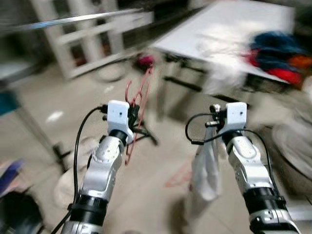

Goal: Hang hanger

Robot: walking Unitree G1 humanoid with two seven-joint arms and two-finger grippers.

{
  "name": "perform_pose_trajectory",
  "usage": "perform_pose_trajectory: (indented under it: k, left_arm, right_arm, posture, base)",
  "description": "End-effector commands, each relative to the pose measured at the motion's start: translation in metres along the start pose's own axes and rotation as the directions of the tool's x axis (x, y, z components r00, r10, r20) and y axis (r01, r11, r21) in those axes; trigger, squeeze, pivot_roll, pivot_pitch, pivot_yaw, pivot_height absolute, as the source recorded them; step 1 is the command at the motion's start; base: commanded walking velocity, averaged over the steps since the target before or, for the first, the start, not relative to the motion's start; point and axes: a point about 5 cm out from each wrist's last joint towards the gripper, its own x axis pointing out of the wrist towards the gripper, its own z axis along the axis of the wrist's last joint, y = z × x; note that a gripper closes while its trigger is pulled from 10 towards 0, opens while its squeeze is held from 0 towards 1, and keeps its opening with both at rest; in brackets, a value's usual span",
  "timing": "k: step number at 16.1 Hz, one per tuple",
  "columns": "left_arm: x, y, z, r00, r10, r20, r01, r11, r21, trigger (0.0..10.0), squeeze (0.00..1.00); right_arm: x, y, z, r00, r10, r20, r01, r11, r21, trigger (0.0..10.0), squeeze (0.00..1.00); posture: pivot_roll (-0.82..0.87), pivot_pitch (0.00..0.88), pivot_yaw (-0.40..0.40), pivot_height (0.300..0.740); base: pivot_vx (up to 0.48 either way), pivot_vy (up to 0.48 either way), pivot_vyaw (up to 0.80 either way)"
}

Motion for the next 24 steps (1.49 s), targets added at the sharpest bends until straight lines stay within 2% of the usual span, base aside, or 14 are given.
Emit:
perform_pose_trajectory:
  k: [1, 4, 5, 14, 19, 24]
  left_arm:
    - [0.0017, 0.0, 0.004, 1.0, 0.001, 0.009, -0.001, 1.0, 0.016, 10.0, 0.0]
    - [0.0024, -0.0018, 0.0056, 1.0, -0.018, 0.023, 0.017, 0.999, 0.044, 10.0, 0.0]
    - [0.0019, -0.0017, 0.0055, 0.999, -0.022, 0.023, 0.021, 0.999, 0.045, 10.0, 0.0]
    - [0.0033, -0.0058, 0.0053, 0.998, -0.058, 0.022, 0.057, 0.997, 0.045, 10.0, 0.0]
    - [0.0037, -0.0049, 0.0068, 0.999, -0.04, 0.027, 0.039, 0.999, 0.034, 10.0, 0.0]
    - [0.0043, -0.0069, 0.0088, 0.999, -0.033, 0.042, 0.032, 0.999, 0.005, 10.0, 0.0]
  right_arm:
    - [0.0007, 0.0013, 0.004, 1.0, 0.011, 0.025, -0.01, 1.0, -0.001, 10.0, 0.0]
    - [0.0008, 0.001, 0.0041, 1.0, 0.01, 0.027, -0.01, 1.0, 0.005, 10.0, 0.0]
    - [0.0015, 0.0012, 0.0015, 1.0, 0.005, 0.004, -0.005, 1.0, 0.027, 10.0, 0.0]
    - [0.0014, -0.004, 0.0008, 1.0, -0.02, 0.003, 0.02, 1.0, 0.024, 10.0, 0.0]
    - [0.0015, -0.002, 0.0014, 1.0, -0.009, 0.013, 0.009, 1.0, -0.004, 10.0, 0.0]
    - [0.0042, -0.0076, 0.0064, 1.0, -0.019, 0.021, 0.019, 1.0, -0.018, 10.0, 0.0]
  posture:
    - [0.02, 0.0, -0.015, 0.74]
    - [0.02, 0.0, -0.015, 0.74]
    - [0.02, 0.0, -0.015, 0.74]
    - [0.01, 0.0, -0.01, 0.74]
    - [0.02, 0.0, -0.011, 0.74]
    - [0.02, 0.0, -0.017, 0.74]
  base:
    - [0.416, 0.0, 0.0]
    - [0.436, 0.0, 0.0]
    - [0.458, 0.0, -0.77]
    - [0.464, 0.0, -0.74]
    - [0.466, 0.0, 0.0]
    - [0.46, 0.0, 0.0]
